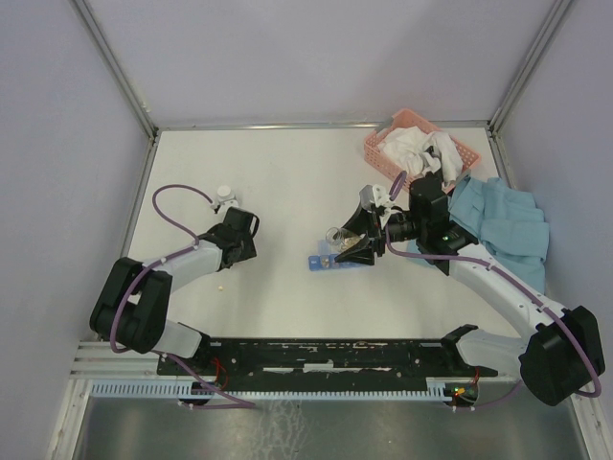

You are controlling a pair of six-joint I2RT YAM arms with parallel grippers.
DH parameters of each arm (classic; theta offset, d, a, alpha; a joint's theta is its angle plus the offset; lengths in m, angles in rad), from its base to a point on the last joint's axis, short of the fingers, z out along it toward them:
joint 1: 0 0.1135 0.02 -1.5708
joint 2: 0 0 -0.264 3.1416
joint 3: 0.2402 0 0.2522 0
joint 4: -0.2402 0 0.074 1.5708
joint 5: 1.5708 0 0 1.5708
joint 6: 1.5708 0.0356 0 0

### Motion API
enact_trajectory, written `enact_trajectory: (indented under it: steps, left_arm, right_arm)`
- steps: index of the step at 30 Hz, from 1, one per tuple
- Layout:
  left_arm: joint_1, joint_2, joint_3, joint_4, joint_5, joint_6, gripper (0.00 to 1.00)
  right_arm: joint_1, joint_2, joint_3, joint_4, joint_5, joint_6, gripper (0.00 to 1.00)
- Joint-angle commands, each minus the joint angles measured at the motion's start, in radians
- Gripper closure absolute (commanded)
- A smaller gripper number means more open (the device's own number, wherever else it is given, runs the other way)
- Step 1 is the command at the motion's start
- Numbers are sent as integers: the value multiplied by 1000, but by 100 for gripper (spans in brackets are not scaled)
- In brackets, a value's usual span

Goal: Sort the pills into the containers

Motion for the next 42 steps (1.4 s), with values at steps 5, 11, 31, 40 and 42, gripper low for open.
enact_trajectory:
  steps: [5,11,31,40,42]
  left_arm:
    - [2,20,17,-14,3,3,51]
    - [-2,-15,13,-25,24,8,60]
    - [-48,-501,-243,728,911,-425,64]
    - [-184,-504,-194,919,865,-514,64]
    - [-225,-500,-165,896,827,-492,64]
  right_arm:
    - [7,-4,47,21,-36,-17,82]
    - [6,-3,47,21,-34,-17,82]
    - [7,9,156,-377,76,-393,83]
    - [6,24,169,-416,140,-412,83]
    - [7,24,170,-414,157,-409,83]
